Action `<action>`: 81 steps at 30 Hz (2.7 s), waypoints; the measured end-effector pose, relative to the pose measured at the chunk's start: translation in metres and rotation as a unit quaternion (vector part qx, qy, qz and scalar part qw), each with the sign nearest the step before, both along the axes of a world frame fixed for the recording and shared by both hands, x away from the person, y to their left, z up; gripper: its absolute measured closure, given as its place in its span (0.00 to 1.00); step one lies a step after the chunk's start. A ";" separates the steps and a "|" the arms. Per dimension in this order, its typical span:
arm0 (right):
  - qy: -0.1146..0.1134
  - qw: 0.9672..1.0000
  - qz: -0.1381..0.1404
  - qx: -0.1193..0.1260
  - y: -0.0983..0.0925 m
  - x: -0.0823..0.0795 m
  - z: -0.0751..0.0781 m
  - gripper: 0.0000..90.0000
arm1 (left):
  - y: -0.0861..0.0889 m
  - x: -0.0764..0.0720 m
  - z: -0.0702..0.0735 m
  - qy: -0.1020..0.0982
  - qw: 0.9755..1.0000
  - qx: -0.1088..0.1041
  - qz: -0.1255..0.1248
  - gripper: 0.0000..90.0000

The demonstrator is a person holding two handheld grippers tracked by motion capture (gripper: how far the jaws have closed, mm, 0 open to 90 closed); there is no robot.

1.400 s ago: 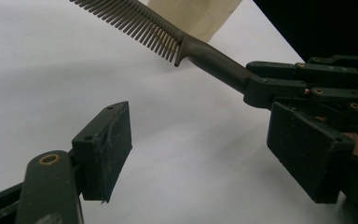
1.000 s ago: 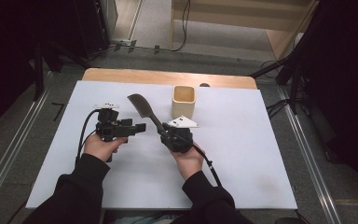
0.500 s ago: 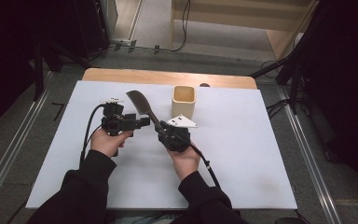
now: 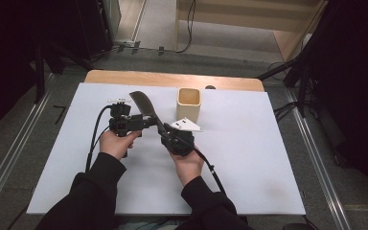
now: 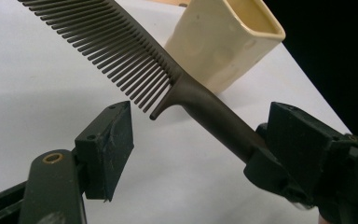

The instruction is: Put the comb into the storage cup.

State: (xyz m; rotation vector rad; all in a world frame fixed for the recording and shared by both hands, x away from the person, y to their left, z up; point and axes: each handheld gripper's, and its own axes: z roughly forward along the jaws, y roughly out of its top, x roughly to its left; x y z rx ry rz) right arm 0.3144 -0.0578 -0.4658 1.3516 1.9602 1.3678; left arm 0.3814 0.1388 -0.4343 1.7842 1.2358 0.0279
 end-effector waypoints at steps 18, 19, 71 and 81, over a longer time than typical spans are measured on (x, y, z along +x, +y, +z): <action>-0.014 1.000 -0.013 0.010 0.007 -0.003 0.002 0.78 | -0.012 0.007 -0.007 0.021 0.999 -0.028 0.033 0.33; -0.014 1.000 -0.013 0.012 0.007 -0.003 0.002 0.78 | -0.013 0.007 -0.008 0.023 0.999 -0.030 0.037 0.35; 0.005 1.000 0.003 0.013 0.023 0.002 -0.005 0.76 | -0.002 0.011 -0.010 0.053 0.994 -0.092 0.037 0.76; -0.008 0.999 0.031 0.012 0.021 0.002 -0.003 0.64 | 0.003 0.012 -0.007 0.053 0.992 -0.107 0.044 0.81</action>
